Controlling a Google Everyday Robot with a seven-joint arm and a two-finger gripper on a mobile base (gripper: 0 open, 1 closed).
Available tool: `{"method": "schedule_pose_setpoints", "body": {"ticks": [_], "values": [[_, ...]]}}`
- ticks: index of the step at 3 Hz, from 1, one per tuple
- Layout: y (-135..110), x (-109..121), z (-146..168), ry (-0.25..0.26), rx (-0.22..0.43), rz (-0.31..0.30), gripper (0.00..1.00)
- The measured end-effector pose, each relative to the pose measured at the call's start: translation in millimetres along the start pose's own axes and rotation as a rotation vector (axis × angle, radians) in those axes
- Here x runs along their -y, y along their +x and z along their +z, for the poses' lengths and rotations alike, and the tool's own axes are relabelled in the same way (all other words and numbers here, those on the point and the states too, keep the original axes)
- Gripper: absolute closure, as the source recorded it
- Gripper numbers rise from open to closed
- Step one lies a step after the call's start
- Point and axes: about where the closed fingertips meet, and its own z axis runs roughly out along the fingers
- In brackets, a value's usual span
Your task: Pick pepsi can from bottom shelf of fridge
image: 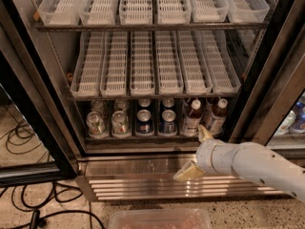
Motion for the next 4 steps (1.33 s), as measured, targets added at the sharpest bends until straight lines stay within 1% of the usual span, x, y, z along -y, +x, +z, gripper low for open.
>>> {"method": "schedule_pose_setpoints", "body": {"ticks": [1, 2, 3, 4], "values": [[-5.1, 7.2, 6.5, 0.022, 0.043, 0.028, 0.00], [-5.1, 7.2, 6.5, 0.022, 0.043, 0.028, 0.00], [-6.8, -4.1, 0.2, 0.045, 0.039, 0.041, 0.00], [-7.7, -13.5, 9.7, 0.105, 0.097, 0.074, 0.19]]}}
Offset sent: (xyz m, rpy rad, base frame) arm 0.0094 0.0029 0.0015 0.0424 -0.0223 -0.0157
